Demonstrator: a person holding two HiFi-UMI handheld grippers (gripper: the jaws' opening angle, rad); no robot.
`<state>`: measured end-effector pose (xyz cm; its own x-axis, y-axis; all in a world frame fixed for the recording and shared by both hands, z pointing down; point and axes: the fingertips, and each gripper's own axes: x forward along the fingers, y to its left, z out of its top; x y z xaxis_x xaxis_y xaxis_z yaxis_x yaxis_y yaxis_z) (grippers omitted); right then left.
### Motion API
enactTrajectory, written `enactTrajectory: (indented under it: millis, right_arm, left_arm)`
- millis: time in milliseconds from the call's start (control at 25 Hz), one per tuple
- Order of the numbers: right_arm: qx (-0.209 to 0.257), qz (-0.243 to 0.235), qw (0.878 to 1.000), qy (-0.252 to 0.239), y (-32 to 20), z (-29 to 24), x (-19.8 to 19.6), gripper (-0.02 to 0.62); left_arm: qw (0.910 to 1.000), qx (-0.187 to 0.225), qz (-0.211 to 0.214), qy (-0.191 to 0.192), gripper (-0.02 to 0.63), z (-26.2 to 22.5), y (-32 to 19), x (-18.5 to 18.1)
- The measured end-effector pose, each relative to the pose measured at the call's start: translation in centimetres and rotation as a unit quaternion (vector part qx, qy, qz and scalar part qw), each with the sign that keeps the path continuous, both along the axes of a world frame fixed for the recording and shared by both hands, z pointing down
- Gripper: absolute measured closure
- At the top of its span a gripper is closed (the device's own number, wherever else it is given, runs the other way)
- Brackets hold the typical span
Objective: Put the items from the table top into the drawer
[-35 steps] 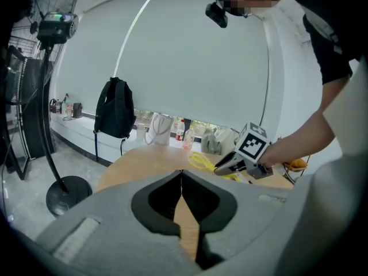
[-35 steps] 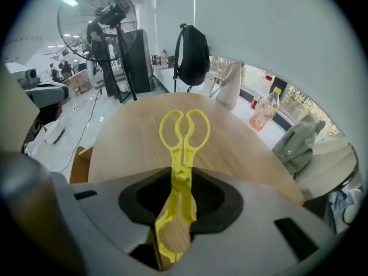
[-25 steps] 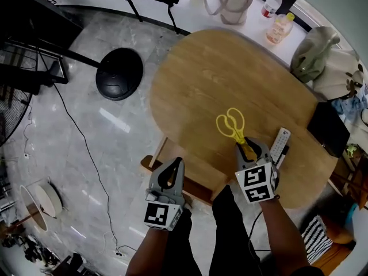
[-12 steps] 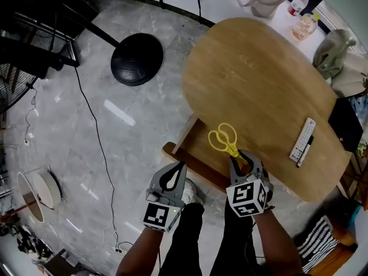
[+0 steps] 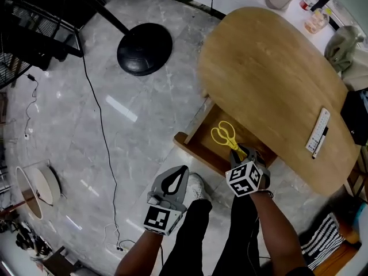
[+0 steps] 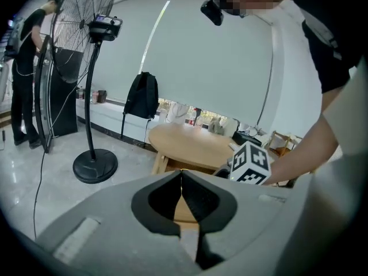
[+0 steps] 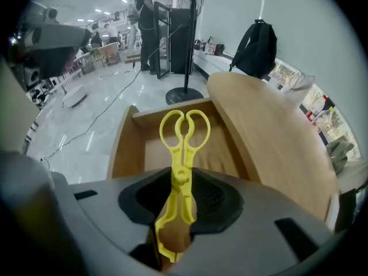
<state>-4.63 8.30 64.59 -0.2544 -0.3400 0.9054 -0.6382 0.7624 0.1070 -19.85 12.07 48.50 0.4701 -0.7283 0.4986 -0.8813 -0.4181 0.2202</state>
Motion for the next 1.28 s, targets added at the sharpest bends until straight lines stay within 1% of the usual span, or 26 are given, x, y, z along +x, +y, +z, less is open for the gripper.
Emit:
enactTrajectory:
  millis: [120, 240, 480, 560, 600, 680, 760, 880, 1000, 1160, 1240, 1280]
  right_arm:
    - [-0.006, -0.006, 1.0, 0.022, -0.5, 3.4, 0.2, 0.488]
    - [-0.001, -0.009, 0.999, 0.043, -1.2, 5.7, 0.0, 0.488]
    - [0.016, -0.012, 0.997, 0.079, -2.6, 7.9, -0.2, 0.486]
    - [0.024, -0.019, 0.996, 0.081, -2.7, 7.8, -0.3, 0.477]
    - [0.025, -0.021, 0.997, 0.075, -2.7, 7.5, -0.4, 0.426]
    - [0.028, -0.018, 0.998, 0.058, -2.4, 6.2, -0.6, 0.401]
    - [0.035, -0.009, 0.999, 0.035, -1.9, 4.1, -0.8, 0.397]
    - [0.059, 0.009, 0.998, 0.0, -1.4, -0.1, -0.8, 0.397]
    - [0.089, 0.048, 0.994, -0.039, -1.6, -5.1, -0.6, 0.397]
    - [0.117, 0.104, 0.983, -0.096, -2.4, -11.3, -0.1, 0.407]
    - [0.135, 0.128, 0.976, -0.115, -3.1, -14.0, 0.6, 0.446]
    - [0.146, 0.139, 0.972, -0.124, -3.4, -15.1, 1.2, 0.485]
  left_arm:
    - [0.9999, -0.012, -0.001, 0.003, 0.588, 1.0, 1.2, -0.4]
    - [0.9998, -0.016, 0.002, 0.007, 0.588, 1.4, 1.9, -0.3]
    - [0.9997, -0.019, 0.001, 0.015, 0.588, 1.7, 1.7, -0.5]
    - [0.9997, -0.017, 0.003, 0.014, 0.588, 1.7, 1.6, -0.7]
    - [0.9998, -0.015, 0.006, 0.013, 0.588, 1.6, 1.5, -0.7]
    - [0.9998, -0.006, 0.015, 0.006, 0.588, 1.2, 1.4, -0.8]
    - [0.9997, 0.003, 0.022, 0.001, 0.588, 0.6, 1.1, -0.7]
    - [0.9996, 0.008, 0.026, 0.01, 0.588, -0.9, 0.3, 0.0]
    - [0.9986, 0.022, 0.047, 0.009, 0.588, -2.2, -0.6, 1.1]
    - [0.9972, 0.027, 0.07, 0.007, 0.588, -3.3, -1.6, 3.2]
    - [0.9968, 0.028, 0.075, 0.007, 0.588, -3.7, -2.3, 4.3]
    - [0.9967, 0.029, 0.076, 0.005, 0.588, -3.8, -2.7, 4.9]
